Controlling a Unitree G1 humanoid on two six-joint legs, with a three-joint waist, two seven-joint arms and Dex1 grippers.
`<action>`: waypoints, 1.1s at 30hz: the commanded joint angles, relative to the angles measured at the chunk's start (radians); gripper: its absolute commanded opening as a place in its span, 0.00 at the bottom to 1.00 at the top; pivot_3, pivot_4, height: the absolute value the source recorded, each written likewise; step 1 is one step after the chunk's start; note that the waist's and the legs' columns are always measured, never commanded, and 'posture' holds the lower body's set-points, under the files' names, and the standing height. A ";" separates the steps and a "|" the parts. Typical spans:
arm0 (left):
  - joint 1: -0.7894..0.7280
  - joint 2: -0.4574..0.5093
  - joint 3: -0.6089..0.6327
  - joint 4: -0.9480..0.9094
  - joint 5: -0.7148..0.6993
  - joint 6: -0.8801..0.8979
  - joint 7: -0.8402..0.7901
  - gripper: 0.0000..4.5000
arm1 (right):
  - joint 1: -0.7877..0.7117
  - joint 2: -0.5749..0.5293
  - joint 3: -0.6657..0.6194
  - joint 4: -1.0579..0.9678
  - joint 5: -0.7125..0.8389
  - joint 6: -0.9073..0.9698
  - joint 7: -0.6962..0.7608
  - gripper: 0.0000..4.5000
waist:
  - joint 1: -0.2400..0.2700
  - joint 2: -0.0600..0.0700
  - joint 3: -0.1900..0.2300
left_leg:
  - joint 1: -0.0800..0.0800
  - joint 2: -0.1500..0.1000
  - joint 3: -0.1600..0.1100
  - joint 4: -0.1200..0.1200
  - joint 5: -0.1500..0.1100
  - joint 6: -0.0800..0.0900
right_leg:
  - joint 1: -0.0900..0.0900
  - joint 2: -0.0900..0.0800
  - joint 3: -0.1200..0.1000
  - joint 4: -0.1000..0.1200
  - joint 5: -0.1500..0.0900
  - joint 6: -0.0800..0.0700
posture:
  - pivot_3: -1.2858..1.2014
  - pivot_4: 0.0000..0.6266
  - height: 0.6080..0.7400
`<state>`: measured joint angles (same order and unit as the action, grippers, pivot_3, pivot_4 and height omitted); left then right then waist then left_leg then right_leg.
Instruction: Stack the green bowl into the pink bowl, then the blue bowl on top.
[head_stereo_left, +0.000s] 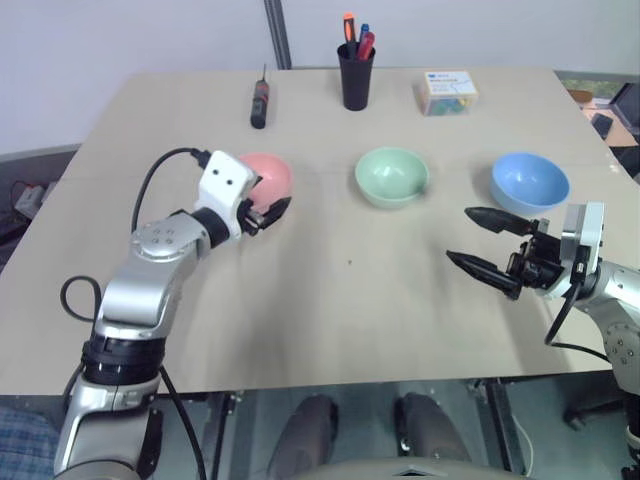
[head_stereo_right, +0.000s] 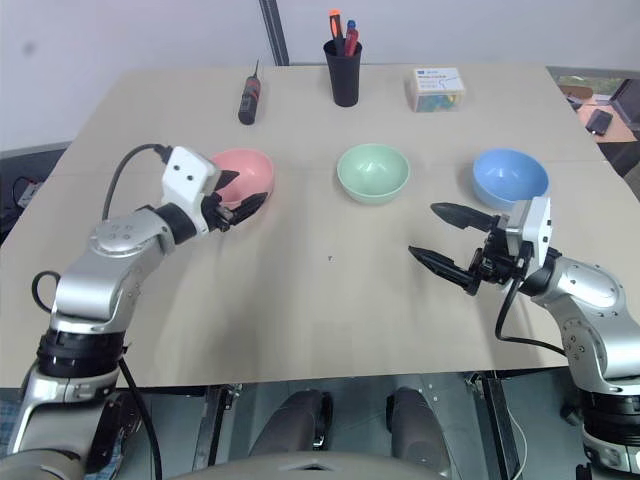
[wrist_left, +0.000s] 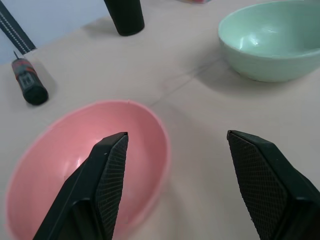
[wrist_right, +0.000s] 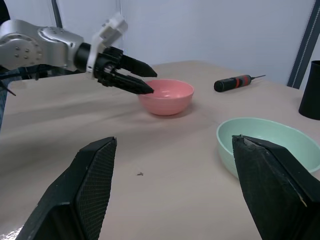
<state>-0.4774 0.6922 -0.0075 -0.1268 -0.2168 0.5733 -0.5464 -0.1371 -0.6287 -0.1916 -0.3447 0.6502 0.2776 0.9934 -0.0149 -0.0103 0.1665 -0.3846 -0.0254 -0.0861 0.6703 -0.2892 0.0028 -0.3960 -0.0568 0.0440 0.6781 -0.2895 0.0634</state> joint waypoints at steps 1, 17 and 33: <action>-0.051 0.033 -0.058 0.115 0.077 -0.085 -0.062 0.75 | -0.023 -0.007 -0.009 -0.034 0.011 -0.008 -0.004 0.86 | 0.001 0.000 0.000 | 0.000 0.000 0.000 0.000 0.000 0.000 | 0.000 0.000 0.000 0.000 0.000 0.000 | 0.52 0.24 1.00; -0.212 0.013 -0.155 0.541 0.259 -0.321 -0.174 0.10 | 0.039 -0.012 -0.046 -0.052 -0.009 -0.050 -0.021 0.86 | 0.002 0.000 0.000 | -0.002 0.000 -0.001 0.002 0.000 0.000 | -0.001 0.000 -0.001 0.001 0.000 0.000 | 0.52 0.24 1.00; -0.109 0.107 -0.302 0.033 0.231 -0.531 -0.640 0.01 | 0.016 -0.008 -0.022 -0.015 -0.016 -0.067 -0.005 0.86 | -0.001 0.001 -0.001 | -0.002 0.000 0.000 0.003 0.000 0.000 | 0.000 0.000 0.000 0.001 0.000 0.000 | 0.52 0.24 1.00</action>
<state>-0.5878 0.7751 -0.3160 -0.0372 0.0307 0.0803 -1.1489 -0.1092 -0.6355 -0.2039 -0.3442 0.6276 0.2291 0.9832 -0.0154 -0.0096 0.1659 -0.3864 -0.0248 -0.0863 0.6731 -0.2893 0.0032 -0.3962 -0.0561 0.0437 0.6792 -0.2895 0.0635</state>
